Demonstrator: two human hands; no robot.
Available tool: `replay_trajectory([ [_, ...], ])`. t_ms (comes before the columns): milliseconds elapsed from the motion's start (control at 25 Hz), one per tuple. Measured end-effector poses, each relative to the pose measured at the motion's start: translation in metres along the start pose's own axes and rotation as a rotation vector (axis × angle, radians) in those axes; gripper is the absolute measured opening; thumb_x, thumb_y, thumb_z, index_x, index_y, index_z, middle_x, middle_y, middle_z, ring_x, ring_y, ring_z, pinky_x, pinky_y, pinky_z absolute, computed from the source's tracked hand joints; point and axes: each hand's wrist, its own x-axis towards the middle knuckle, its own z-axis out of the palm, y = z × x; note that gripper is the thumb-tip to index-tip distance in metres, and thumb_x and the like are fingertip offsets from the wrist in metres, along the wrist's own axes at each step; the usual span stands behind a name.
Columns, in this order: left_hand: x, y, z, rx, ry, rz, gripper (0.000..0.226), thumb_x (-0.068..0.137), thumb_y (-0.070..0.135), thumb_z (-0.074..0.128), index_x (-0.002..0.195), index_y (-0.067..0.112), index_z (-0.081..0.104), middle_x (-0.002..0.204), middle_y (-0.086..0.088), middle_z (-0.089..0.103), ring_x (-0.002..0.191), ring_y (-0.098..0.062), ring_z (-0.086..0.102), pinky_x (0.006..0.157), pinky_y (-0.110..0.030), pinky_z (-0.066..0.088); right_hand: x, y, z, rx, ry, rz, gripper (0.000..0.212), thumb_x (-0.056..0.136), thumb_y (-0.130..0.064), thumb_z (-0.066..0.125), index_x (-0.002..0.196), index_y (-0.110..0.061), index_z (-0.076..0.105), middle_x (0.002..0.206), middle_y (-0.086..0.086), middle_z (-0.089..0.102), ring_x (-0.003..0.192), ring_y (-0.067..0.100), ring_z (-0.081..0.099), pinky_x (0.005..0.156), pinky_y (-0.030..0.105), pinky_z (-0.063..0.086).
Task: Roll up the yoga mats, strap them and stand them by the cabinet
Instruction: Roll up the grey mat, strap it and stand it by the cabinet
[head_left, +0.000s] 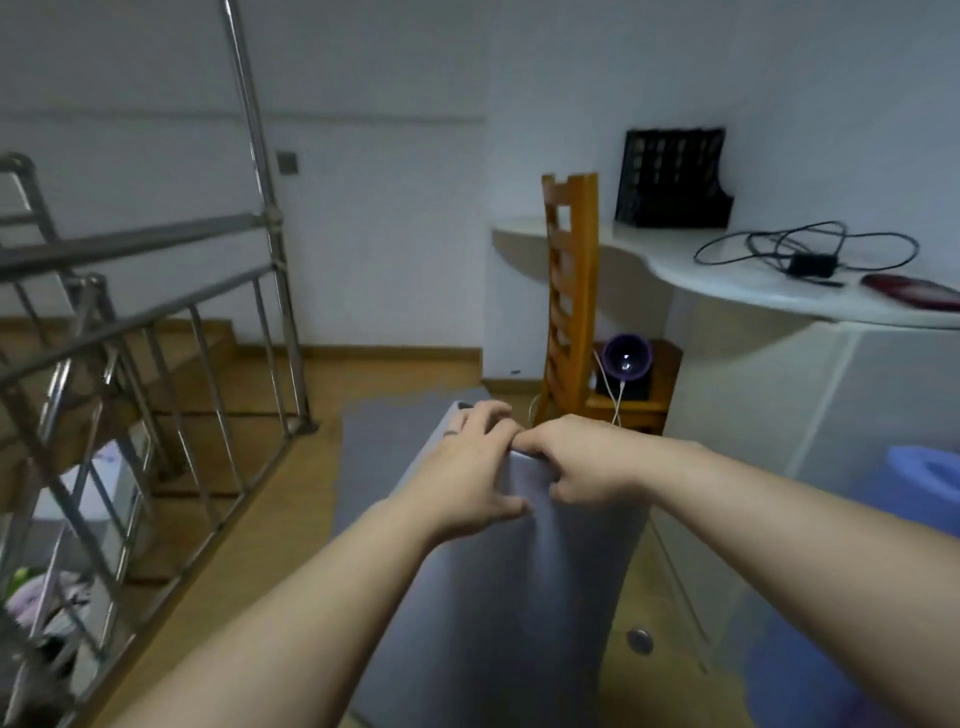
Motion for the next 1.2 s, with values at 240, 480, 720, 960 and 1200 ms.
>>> replay_trajectory([
  [240,-0.036,0.041,-0.037,0.049,0.135,0.002,0.027,0.085,0.045,0.063,0.098,0.027,0.049,0.096,0.010,0.053,0.104,-0.014,0.046,0.070,-0.029,0.036,-0.066,-0.020,-0.016,-0.117,0.428,0.034,0.042,0.085,-0.026,0.066,0.123,-0.035,0.052,0.115,-0.010,0.057,0.108,0.014,0.055,0.085,0.029,0.047],
  [480,-0.068,0.037,-0.056,0.013,0.252,0.003,0.033,0.086,0.038,0.064,0.080,0.022,0.037,0.081,0.013,0.037,0.088,-0.011,0.035,0.068,-0.033,0.038,-0.078,0.000,0.015,0.548,0.570,0.237,0.098,0.067,-0.033,0.084,0.145,-0.031,0.026,0.148,-0.004,0.036,0.135,0.017,0.035,0.104,0.035,0.038],
  [720,-0.086,0.016,-0.078,-0.069,0.469,-0.030,0.025,0.082,0.030,0.070,0.085,0.020,0.047,0.082,0.012,0.042,0.085,-0.011,0.038,0.067,-0.031,0.033,-0.068,-0.012,0.078,1.053,0.260,0.303,0.131,0.046,-0.046,0.088,0.151,-0.024,0.013,0.155,0.002,0.026,0.139,0.023,0.033,0.109,0.040,0.034],
  [960,-0.097,0.005,-0.081,-0.085,0.627,-0.104,0.020,0.084,0.023,0.069,0.084,0.017,0.050,0.082,0.009,0.045,0.088,-0.017,0.044,0.068,-0.029,0.030,-0.057,-0.030,0.110,0.973,0.244,0.373,0.068,0.068,-0.024,0.085,0.127,-0.018,0.051,0.125,-0.001,0.060,0.109,0.014,0.057,0.095,0.034,0.048],
  [1200,-0.093,-0.007,-0.103,-0.137,0.760,-0.231,0.023,0.088,0.030,0.065,0.098,0.013,0.052,0.092,0.004,0.050,0.094,-0.020,0.049,0.073,-0.032,0.041,-0.030,-0.024,0.034,0.507,0.664,0.458,0.035,0.083,-0.019,0.069,0.117,-0.022,0.060,0.103,0.003,0.067,0.098,0.025,0.063,0.076,0.032,0.050],
])
